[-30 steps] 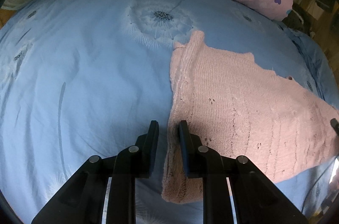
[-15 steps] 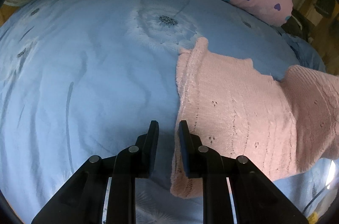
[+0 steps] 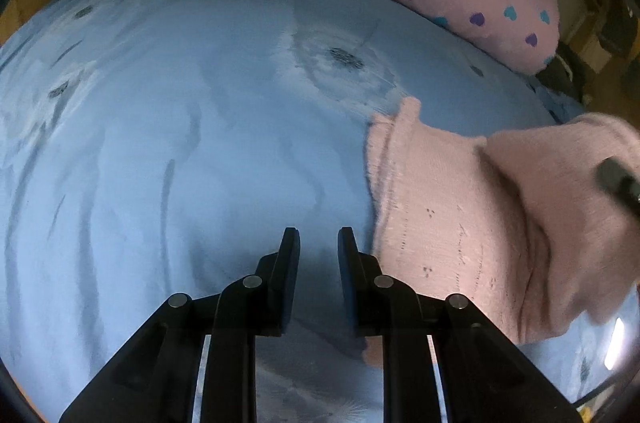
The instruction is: Fold small clothes
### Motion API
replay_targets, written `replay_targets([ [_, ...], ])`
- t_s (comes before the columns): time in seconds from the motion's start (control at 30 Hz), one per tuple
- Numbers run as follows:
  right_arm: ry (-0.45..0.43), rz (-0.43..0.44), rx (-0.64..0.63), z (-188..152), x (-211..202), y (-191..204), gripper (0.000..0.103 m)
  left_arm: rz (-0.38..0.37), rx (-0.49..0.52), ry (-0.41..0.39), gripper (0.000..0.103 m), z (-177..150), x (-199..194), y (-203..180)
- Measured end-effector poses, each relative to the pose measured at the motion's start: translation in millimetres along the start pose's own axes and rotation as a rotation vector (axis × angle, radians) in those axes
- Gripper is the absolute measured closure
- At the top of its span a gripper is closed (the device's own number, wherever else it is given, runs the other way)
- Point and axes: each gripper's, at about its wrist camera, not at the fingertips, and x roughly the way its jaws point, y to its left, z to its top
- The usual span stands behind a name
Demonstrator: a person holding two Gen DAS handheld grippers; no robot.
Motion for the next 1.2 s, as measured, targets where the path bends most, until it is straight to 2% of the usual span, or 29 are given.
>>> replay_targets([
  [0.2, 0.072, 0.023, -0.026, -11, 53, 23, 0.079, 0.034, -0.03, -0.019, 0.091, 4, -3, 19],
  [0.27, 0.113, 0.03, -0.052, -16, 71, 31, 0.078, 0.02, -0.046, -0.011, 0.091, 5, -2, 24],
  [0.33, 0.154, 0.036, -0.056, -19, 84, 35, 0.076, 0.016, -0.051, -0.01, 0.091, 6, -2, 26],
  [0.4, 0.186, 0.044, -0.068, -25, 91, 40, 0.069, 0.025, -0.053, -0.023, 0.091, 7, -3, 27],
  [0.57, 0.179, 0.071, -0.117, -34, 77, 48, 0.055, 0.037, -0.062, -0.041, 0.091, 10, -5, 29],
  [0.67, 0.174, 0.101, -0.139, -38, 61, 50, 0.052, 0.028, -0.064, -0.045, 0.091, 11, -6, 30],
  [0.77, 0.178, 0.093, -0.14, -44, 43, 46, 0.051, 0.058, -0.039, -0.058, 0.091, 11, -7, 30],
  [0.87, 0.176, 0.063, -0.136, -48, 25, 39, 0.051, 0.067, -0.038, -0.069, 0.091, 11, -10, 27],
  [1.03, 0.123, -0.074, -0.183, -57, -7, 21, 0.045, -0.051, -0.045, -0.068, 0.091, 10, -12, 14],
  [1.2, 0.097, -0.202, -0.19, -63, -22, -5, 0.044, -0.152, 0.007, -0.034, 0.091, 3, -8, -11],
])
